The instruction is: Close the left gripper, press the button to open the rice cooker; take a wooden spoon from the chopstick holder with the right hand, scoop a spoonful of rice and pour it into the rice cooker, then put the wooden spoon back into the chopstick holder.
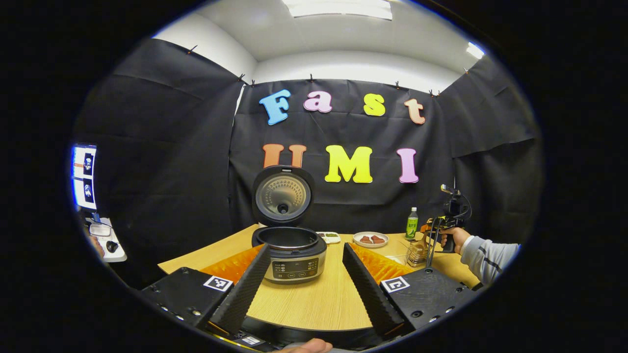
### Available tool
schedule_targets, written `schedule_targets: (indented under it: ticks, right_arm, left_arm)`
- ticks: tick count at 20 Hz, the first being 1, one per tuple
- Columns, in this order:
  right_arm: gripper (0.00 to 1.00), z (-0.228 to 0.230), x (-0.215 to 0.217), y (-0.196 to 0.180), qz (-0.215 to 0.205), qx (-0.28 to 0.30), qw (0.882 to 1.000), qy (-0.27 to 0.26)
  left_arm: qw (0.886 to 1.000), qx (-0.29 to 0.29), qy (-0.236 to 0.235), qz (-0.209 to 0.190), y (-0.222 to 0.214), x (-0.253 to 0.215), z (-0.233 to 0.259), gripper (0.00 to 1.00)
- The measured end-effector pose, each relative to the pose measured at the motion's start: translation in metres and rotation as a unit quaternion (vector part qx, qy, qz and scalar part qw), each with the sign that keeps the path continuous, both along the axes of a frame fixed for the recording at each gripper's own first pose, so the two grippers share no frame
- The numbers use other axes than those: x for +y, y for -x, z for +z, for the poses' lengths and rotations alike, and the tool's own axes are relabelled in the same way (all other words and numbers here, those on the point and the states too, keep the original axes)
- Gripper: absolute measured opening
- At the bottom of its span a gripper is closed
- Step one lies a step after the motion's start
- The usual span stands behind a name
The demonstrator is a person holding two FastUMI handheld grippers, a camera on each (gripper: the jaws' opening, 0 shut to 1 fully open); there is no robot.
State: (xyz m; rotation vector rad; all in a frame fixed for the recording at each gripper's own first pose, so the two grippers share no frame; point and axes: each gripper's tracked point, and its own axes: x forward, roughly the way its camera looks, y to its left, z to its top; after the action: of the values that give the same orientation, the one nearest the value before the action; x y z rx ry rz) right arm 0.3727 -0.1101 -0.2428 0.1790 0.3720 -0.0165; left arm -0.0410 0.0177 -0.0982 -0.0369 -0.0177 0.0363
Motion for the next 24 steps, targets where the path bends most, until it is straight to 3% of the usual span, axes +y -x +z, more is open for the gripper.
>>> schedule_targets:
  ticks: [5,8,15,20,24]
  right_arm:
    - [0.16,0.051,0.009,0.019,-0.022,-0.052,0.998,0.04]
    - [0.17,0.083,0.016,0.03,-0.023,-0.077,0.994,0.079]
    - [0.16,0.151,0.093,0.062,0.034,-0.133,0.985,0.1]
    - [0.16,0.165,0.148,0.078,0.073,-0.147,0.982,0.094]
    - [0.16,0.131,0.179,0.074,0.09,-0.133,0.98,0.114]
  left_arm:
    - [1.0,-0.005,-0.006,-0.005,0.008,0.003,0.005,0.95]
    - [0.999,-0.02,0.011,-0.029,0.019,-0.004,0.016,0.95]
    - [0.999,-0.019,0.01,-0.031,0.023,0.001,0.013,0.94]
    - [1.0,-0.013,0.01,-0.02,0.019,0.005,0.008,0.94]
    - [1.0,-0.01,0.017,-0.012,0.016,0.011,0.008,0.95]
